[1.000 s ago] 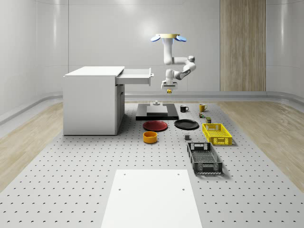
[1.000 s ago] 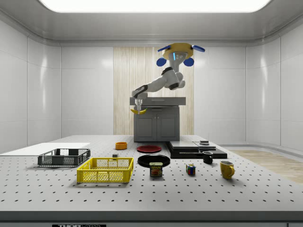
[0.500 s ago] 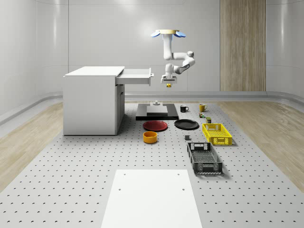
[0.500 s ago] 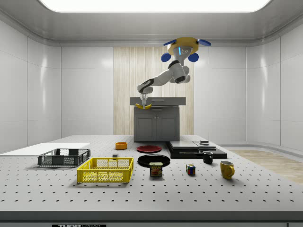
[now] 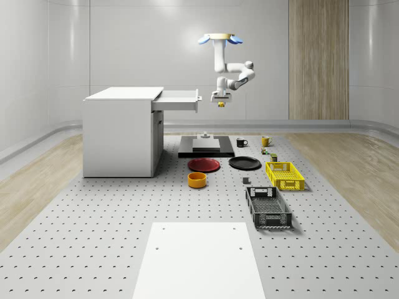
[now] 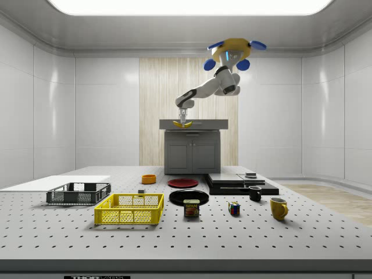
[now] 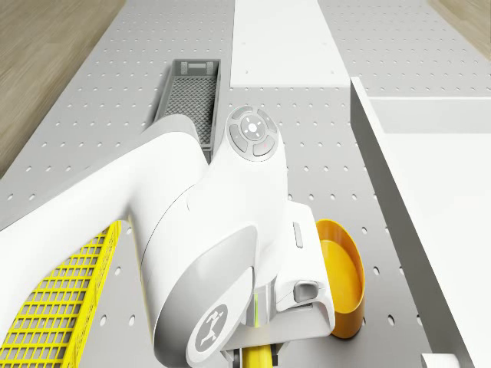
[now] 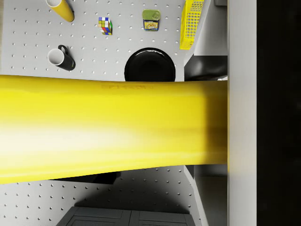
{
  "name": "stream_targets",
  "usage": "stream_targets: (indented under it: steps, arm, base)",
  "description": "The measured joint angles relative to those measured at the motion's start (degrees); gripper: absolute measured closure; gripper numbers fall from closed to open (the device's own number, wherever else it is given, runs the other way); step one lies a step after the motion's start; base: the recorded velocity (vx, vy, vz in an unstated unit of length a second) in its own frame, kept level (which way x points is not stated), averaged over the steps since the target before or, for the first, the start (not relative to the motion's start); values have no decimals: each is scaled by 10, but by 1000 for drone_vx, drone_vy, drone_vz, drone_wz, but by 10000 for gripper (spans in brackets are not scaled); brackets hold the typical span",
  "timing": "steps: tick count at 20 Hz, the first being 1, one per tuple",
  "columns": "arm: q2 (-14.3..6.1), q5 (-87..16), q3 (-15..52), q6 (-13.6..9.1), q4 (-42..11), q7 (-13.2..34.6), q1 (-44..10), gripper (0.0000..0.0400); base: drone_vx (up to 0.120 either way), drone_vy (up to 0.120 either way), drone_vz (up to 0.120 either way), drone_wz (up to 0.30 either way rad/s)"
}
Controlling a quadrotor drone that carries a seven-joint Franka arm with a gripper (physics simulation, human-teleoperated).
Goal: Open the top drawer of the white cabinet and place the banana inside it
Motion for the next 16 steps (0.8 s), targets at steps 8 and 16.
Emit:
stream_targets:
  steps: [8, 16]
  arm:
    - [-1, 0, 0, 1, 0, 0, 0, 208]
    - [-2, -1, 0, 2, 0, 0, 1, 208]
  base:
    - [-120, -20, 120, 0]
    - [-120, -120, 120, 0]
